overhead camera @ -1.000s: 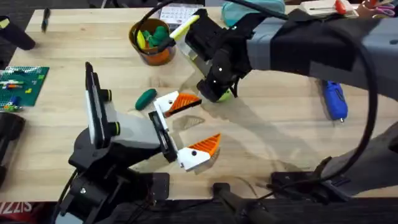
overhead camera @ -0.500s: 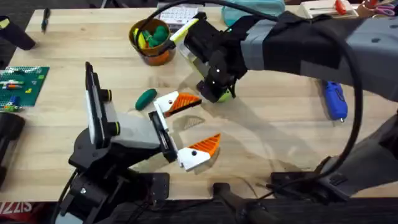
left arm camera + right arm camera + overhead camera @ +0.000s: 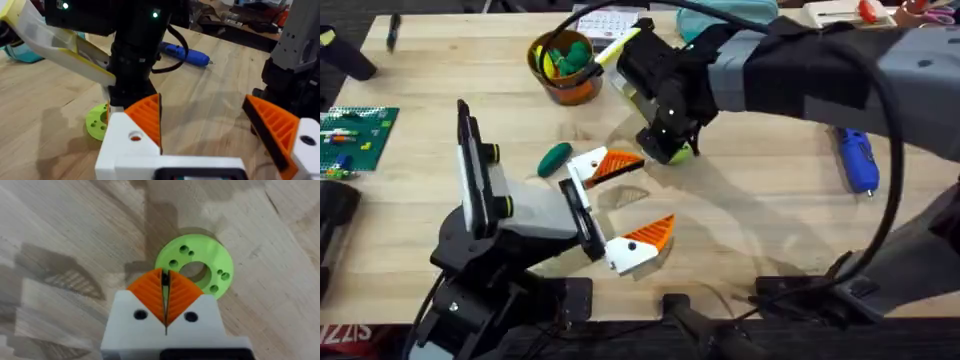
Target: Pick up the gripper from the table and insert it into the empty holder that is missing its gripper. Then pick up a screw, insert it into the mounting hole, and use the screwdriver to tighten it. Finally, clean up the table by picking up the vegetable and placing it into the bucket.
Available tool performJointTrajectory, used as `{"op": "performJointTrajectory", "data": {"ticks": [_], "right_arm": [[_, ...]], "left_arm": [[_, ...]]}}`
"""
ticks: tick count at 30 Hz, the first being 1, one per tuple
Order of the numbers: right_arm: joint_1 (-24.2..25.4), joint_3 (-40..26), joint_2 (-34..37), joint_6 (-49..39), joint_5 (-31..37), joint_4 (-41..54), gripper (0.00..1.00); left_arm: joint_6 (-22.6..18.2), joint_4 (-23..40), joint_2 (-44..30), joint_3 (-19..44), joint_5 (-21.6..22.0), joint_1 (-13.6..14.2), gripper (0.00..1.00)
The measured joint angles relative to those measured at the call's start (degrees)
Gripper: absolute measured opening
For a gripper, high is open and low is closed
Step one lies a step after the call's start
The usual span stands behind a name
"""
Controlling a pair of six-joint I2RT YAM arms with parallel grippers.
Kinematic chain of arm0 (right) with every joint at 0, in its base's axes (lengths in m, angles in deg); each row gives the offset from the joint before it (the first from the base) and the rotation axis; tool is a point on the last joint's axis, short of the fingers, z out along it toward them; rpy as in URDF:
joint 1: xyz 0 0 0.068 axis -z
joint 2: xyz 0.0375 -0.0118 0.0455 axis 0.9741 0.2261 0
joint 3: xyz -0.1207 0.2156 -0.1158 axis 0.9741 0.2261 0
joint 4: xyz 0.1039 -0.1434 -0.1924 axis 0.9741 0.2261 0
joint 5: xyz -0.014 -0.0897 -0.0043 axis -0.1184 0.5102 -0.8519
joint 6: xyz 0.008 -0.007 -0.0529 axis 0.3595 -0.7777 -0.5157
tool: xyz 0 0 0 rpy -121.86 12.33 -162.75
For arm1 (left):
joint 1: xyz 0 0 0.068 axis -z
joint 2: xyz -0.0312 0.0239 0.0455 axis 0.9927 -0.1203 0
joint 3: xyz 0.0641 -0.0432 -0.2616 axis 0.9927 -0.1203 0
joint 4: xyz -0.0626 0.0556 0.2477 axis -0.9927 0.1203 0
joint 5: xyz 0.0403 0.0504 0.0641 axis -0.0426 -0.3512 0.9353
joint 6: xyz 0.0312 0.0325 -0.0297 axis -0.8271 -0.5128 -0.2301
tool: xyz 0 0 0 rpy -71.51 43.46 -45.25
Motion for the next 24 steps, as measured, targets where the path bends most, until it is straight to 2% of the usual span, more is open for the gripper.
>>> {"op": "performJointTrajectory", "data": {"ticks": [4,8,9,24], "right_arm": [[1.31,0.00,-0.72,0.00,-0.60,0.05,0.007],[5.85,0.00,-5.94,0.00,-0.60,0.05,0.007],[8.00,0.00,-10.04,-0.02,-0.39,0.06,0.007],[8.54,-0.02,-25.20,-0.04,-0.86,4.15,0.007]], "left_arm": [[0.00,0.00,0.00,0.00,0.02,0.00,0.986],[0.00,0.00,0.00,0.00,0.02,0.00,0.986],[0.00,0.00,0.00,0.00,0.02,0.00,0.986],[0.00,0.00,0.00,0.00,0.02,0.00,0.986]]}}
